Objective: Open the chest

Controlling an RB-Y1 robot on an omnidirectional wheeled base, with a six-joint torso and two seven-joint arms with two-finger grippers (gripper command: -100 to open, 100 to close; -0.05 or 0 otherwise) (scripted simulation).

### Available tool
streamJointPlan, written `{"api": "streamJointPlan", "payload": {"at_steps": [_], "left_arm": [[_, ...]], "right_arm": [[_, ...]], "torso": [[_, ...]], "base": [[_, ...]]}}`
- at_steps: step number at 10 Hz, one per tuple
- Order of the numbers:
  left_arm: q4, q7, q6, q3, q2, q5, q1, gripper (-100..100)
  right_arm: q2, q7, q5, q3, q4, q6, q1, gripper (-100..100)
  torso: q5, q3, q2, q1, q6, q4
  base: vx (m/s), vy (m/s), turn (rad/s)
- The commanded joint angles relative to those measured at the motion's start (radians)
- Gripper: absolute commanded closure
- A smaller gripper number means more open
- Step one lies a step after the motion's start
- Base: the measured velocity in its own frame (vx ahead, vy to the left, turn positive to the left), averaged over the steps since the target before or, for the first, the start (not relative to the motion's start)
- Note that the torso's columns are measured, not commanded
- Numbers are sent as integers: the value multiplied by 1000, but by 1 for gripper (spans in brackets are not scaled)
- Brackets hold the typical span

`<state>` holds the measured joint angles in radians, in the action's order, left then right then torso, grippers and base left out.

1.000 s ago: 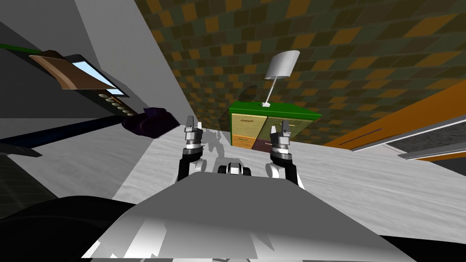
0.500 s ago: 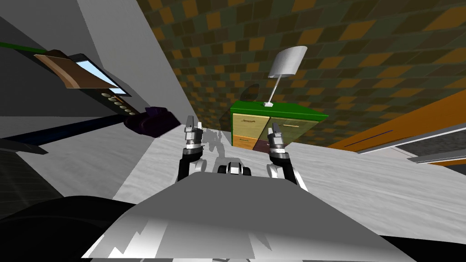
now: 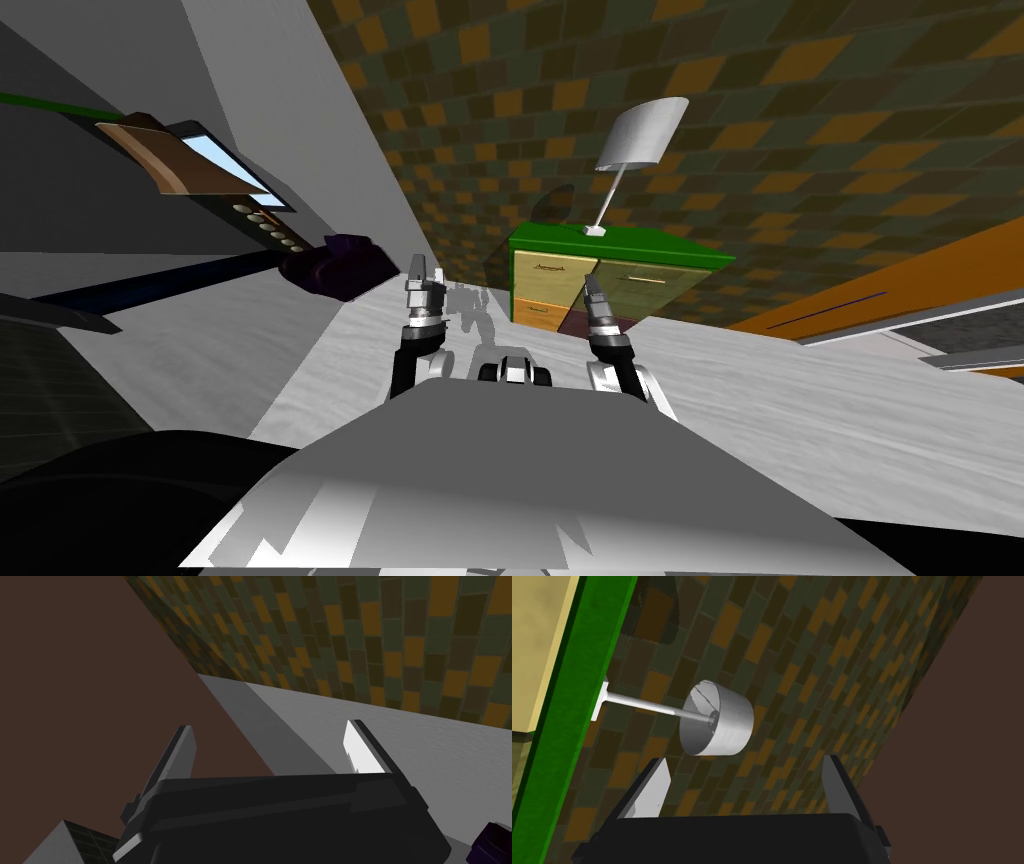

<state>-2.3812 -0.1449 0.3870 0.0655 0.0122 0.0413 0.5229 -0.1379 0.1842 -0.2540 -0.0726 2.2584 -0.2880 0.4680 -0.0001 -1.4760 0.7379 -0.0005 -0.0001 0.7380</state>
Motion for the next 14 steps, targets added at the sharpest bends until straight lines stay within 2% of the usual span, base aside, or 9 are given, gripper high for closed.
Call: {"api": "streamJointPlan", "payload": {"at_steps": [1, 6, 9, 11, 14], "left_arm": [[0, 0, 0, 0, 0, 0, 0, 0], [0, 0, 0, 0, 0, 0, 0, 0], [0, 0, 0, 0, 0, 0, 0, 0], [0, 0, 0, 0, 0, 0, 0, 0], [0, 0, 0, 0, 0, 0, 0, 0]], "right_arm": [[-10, 14, -76, -1, -6, 32, 4, -100], [-20, 33, -224, -2, -19, 79, 3, -100], [-28, 53, -316, -4, -35, 129, 3, -100], [-28, 53, -361, -4, -35, 129, 3, -100], [-34, 74, -460, -5, -56, 182, 1, -100]], "torso": [[0, 0, 0, 0, 0, 0], [0, 0, 0, 1, 0, 0], [0, 0, 1, 1, 0, 0], [0, 0, 0, 0, 0, 0], [0, 0, 0, 1, 0, 0]], "base": [[41, 21, 45], [43, 12, 34], [44, 12, 42], [32, 9, 8], [42, 13, 46]]}}
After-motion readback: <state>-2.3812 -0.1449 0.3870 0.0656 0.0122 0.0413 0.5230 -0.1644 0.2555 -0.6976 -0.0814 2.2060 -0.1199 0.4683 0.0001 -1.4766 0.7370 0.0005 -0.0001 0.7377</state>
